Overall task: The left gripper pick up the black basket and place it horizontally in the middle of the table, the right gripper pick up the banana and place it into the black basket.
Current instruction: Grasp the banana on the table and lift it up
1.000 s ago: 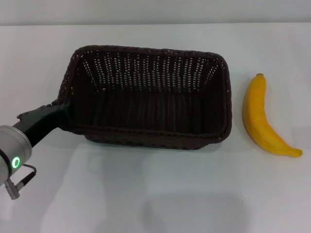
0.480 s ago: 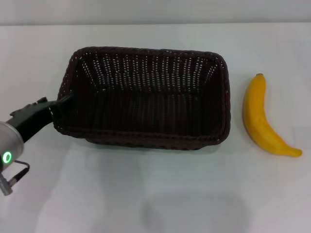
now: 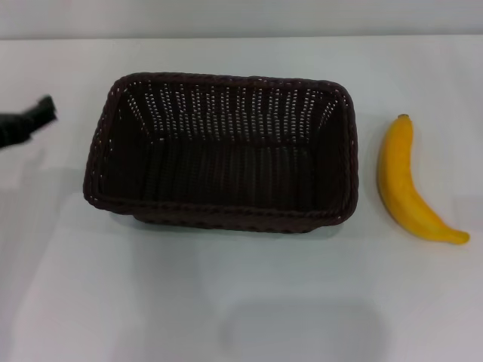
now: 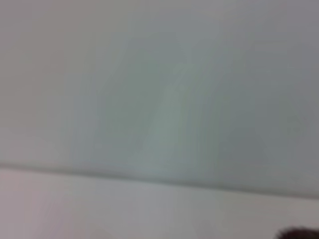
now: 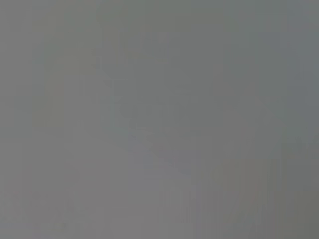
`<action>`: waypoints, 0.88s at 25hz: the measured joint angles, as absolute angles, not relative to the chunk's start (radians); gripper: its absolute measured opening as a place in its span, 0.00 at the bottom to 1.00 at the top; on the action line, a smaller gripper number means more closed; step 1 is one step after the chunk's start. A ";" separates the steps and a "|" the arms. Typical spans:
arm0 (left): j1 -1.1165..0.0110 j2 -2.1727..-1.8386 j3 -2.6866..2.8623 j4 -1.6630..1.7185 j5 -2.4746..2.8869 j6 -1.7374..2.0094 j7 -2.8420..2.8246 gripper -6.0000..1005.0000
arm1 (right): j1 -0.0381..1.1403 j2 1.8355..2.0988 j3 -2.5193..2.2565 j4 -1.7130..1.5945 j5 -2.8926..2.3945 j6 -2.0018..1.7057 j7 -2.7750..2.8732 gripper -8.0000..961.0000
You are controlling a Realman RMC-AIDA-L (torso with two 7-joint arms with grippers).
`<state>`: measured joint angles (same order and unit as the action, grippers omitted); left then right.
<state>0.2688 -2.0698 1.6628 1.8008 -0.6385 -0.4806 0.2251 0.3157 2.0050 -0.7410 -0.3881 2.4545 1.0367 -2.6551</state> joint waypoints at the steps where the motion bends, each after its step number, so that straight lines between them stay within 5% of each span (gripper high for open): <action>1: 0.254 -2.070 1.617 1.790 -0.706 -0.490 0.297 0.87 | 0.316 2.005 -0.741 -0.388 2.454 1.036 -2.653 0.87; 14: -0.148 -2.058 0.646 1.233 -1.618 -1.409 1.213 0.89 | 0.322 2.005 -0.830 -0.420 2.452 1.048 -2.574 0.87; 22: -0.198 -2.013 0.361 1.027 -1.627 -1.686 1.487 0.89 | 0.283 1.947 -0.867 -0.745 2.008 0.938 -1.969 0.87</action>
